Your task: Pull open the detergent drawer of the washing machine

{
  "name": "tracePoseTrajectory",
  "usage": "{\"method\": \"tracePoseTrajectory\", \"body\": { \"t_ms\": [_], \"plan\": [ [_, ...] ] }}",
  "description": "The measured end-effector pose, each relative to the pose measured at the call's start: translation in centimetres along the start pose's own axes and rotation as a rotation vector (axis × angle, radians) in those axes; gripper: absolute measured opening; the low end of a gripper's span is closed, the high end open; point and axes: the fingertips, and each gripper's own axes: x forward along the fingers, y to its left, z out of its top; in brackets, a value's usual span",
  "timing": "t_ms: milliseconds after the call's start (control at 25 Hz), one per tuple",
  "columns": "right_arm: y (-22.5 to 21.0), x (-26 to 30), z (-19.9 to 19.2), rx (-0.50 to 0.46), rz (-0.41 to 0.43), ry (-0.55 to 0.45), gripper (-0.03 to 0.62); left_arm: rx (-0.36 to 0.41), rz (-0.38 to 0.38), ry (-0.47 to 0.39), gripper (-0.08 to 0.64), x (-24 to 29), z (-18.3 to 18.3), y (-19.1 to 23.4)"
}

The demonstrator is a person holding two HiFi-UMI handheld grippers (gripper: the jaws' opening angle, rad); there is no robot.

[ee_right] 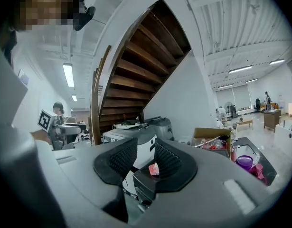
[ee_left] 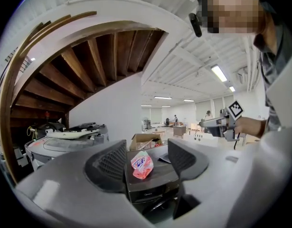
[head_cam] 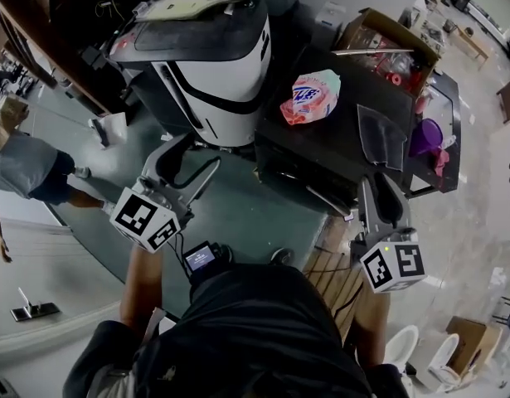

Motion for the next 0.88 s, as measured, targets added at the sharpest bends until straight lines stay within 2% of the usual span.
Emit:
{"method": "tracePoseTrajectory", "body": {
  "t_ms": [400,680,880],
  "plan": [
    [-4.8,-0.1,0.1,0.028,0.045,-0.013,0.106,0.023,0.042,0.026,0.302,2.9,0.7,-3.3],
    [-6.6,-0.4,-0.3,0.051,0.028,-0.005,0.106,0.028,0.020,0.040,0.302,5.0,1.0,-4.1],
    [-7.3,-0.5,-0.1,0.044,-0.017,-0.001,0.106,0.015,-0.020,0.034,0.302,6.9,0.7,-3.6]
  ]
}}
